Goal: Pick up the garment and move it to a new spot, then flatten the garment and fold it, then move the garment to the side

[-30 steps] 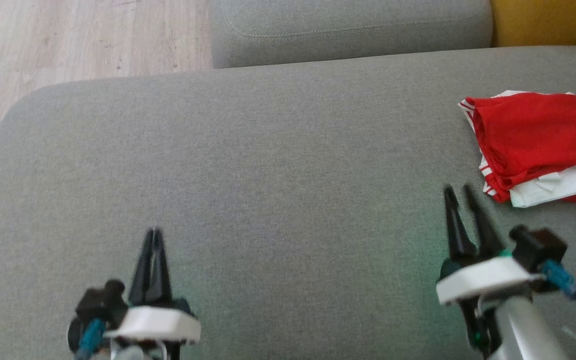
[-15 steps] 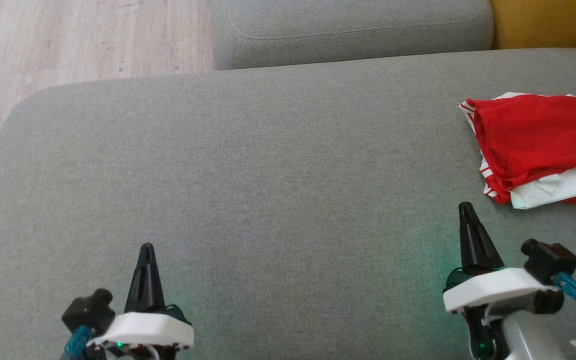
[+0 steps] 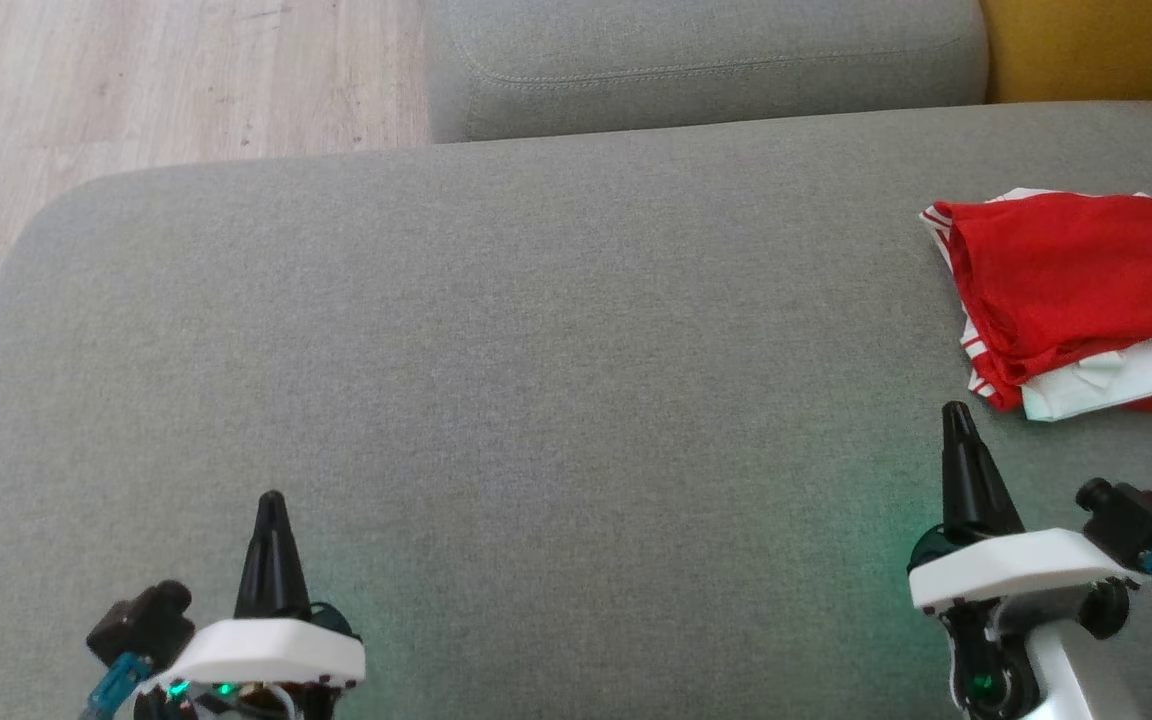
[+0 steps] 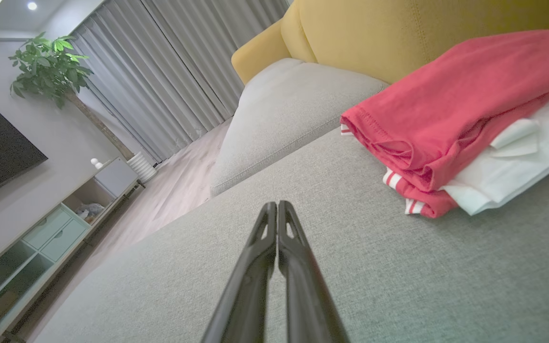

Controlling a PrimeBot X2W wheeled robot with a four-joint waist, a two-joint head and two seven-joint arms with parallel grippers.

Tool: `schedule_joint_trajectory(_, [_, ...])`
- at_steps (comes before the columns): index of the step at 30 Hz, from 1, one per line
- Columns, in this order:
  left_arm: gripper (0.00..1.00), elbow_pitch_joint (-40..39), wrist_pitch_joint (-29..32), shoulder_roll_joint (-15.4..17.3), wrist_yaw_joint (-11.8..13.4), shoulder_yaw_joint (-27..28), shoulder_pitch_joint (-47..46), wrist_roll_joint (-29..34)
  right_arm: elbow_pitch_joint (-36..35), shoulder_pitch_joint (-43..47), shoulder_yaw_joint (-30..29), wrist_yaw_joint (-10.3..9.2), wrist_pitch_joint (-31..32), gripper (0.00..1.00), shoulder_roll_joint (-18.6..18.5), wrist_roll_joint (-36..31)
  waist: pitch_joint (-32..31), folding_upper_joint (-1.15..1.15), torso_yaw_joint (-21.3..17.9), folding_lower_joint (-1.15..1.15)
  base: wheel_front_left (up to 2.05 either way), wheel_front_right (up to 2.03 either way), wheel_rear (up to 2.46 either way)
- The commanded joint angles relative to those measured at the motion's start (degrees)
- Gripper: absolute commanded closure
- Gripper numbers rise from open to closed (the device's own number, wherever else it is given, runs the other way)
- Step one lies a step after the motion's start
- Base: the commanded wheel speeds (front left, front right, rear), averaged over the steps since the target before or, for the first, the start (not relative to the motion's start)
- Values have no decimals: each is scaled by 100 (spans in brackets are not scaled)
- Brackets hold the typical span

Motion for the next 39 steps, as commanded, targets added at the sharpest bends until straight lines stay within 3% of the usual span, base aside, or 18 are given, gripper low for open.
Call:
schedule_joint_trajectory(1, [100, -216, 54, 5, -46, 136, -249, -156, -228, -226, -11, 0, 54, 100, -70, 190, -3, 0, 2, 0, 0, 0, 0])
schedule_joint_trajectory(39, [100, -344, 679, 12, -298, 623, -317, -2270, -417, -164, -317, -2, 630, 100, -106, 2543, -78, 0, 53, 0, 0, 0, 0])
